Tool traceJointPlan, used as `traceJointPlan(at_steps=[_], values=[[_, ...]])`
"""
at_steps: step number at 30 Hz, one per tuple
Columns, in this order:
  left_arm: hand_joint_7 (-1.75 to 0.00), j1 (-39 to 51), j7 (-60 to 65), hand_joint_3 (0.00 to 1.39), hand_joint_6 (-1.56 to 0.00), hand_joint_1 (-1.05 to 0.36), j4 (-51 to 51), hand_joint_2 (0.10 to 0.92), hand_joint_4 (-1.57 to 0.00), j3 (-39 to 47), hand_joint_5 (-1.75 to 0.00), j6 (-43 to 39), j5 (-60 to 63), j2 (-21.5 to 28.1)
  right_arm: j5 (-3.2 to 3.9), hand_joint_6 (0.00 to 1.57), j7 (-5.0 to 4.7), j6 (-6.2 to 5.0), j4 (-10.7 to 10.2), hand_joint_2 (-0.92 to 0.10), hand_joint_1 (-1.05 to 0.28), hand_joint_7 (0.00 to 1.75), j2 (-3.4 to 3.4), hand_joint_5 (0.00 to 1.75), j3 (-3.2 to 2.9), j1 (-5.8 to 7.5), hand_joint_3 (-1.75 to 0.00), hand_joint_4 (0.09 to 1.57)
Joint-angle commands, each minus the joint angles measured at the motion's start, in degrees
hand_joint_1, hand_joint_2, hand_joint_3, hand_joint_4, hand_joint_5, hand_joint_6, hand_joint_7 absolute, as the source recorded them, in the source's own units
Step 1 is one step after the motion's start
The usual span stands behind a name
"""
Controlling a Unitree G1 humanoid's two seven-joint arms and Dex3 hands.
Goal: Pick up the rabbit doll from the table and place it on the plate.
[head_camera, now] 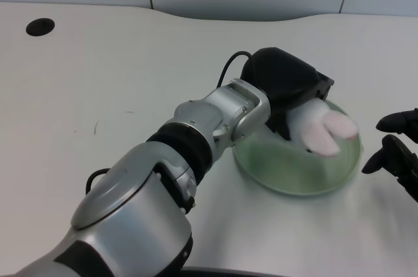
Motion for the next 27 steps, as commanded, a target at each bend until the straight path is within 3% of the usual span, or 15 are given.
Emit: traceJointPlan(at_steps=[1,3,5,7,9,11,14,18,23,27], values=[[-1.14,0.05,-0.24,0.0,-0.34,-0.49,0.34,0.887,-0.32,-1.69,-1.24,2.46,1.79,-0.26,-0.04,0.19,0.27,-1.22,0.31,-0.92,-0.3,1.57,-0.07,1.75,0.0,0.54,-0.52,0.29],[-0.97,0.03,-0.07,0.0,-0.25,-0.54,0.4,0.881,-0.22,-2.47,-1.0,3.69,2.47,-0.42,-0.08,0.19,0.24,-1.46,0.41,-0.92,-0.3,1.56,-0.02,1.75,-0.01,0.58,-0.52,0.28],[-0.62,-0.11,-0.59,0.0,-0.24,-0.56,0.43,0.873,-0.17,-2.88,-0.76,4.73,2.81,-0.57,-0.19,0.19,0.35,-1.79,0.45,-0.92,-0.3,1.56,-0.01,1.75,-0.01,0.64,-0.52,0.28],[-0.51,-0.44,-2.0,0.0,-0.25,-0.57,0.49,0.872,-0.16,-3.14,-0.69,5.3,3.0,-0.56,-0.2,0.19,0.18,-1.53,0.2,-0.92,-0.3,1.55,-0.05,1.75,0.03,0.73,-0.53,0.28],[-0.4,-0.79,-3.58,0.01,-0.11,-0.65,0.52,0.886,-0.03,-3.36,-0.5,5.64,3.11,-0.48,-0.17,0.2,-0.09,-1.1,-0.13,-0.92,-0.3,1.55,-0.08,1.75,0.09,0.83,-0.53,0.28],[-0.35,-0.85,-4.93,0.01,-0.05,-0.69,0.45,0.891,-0.01,-3.03,-0.34,5.42,2.65,-0.24,-0.18,0.2,-0.15,-1.0,-0.29,-0.92,-0.3,1.54,-0.15,1.75,0.14,0.9,-0.52,0.29],[-0.13,-1.15,-7.7,0.02,0.0,-0.75,0.52,0.913,0.0,-3.11,-0.07,5.61,2.62,-0.01,-0.14,0.2,0.57,-1.81,0.33,-0.92,-0.3,1.54,-0.29,1.75,0.08,0.82,-0.53,0.29],[-0.05,-1.11,-9.18,0.01,0.0,-0.78,0.5,0.901,-0.01,-3.09,-0.03,6.27,2.67,0.07,-0.58,0.2,0.59,-2.19,0.47,-0.92,-0.3,1.53,-0.42,1.75,0.13,0.76,-0.53,0.3],[-0.01,-1.09,-10.4,0.01,0.0,-0.8,0.53,0.909,0.0,-3.27,0.0,8.08,2.89,0.03,-0.79,0.21,0.02,-1.15,-0.18,-0.92,-0.3,1.52,-0.58,1.75,-0.01,0.79,-0.54,0.29],[0.0,-1.07,-10.56,0.0,0.0,-0.8,0.48,0.905,0.0,-3.0,0.0,8.33,2.63,0.31,-0.31,0.21,-0.2,-0.4,-0.32,-0.92,-0.29,1.51,-0.45,1.75,-0.25,0.73,-0.53,0.28]])
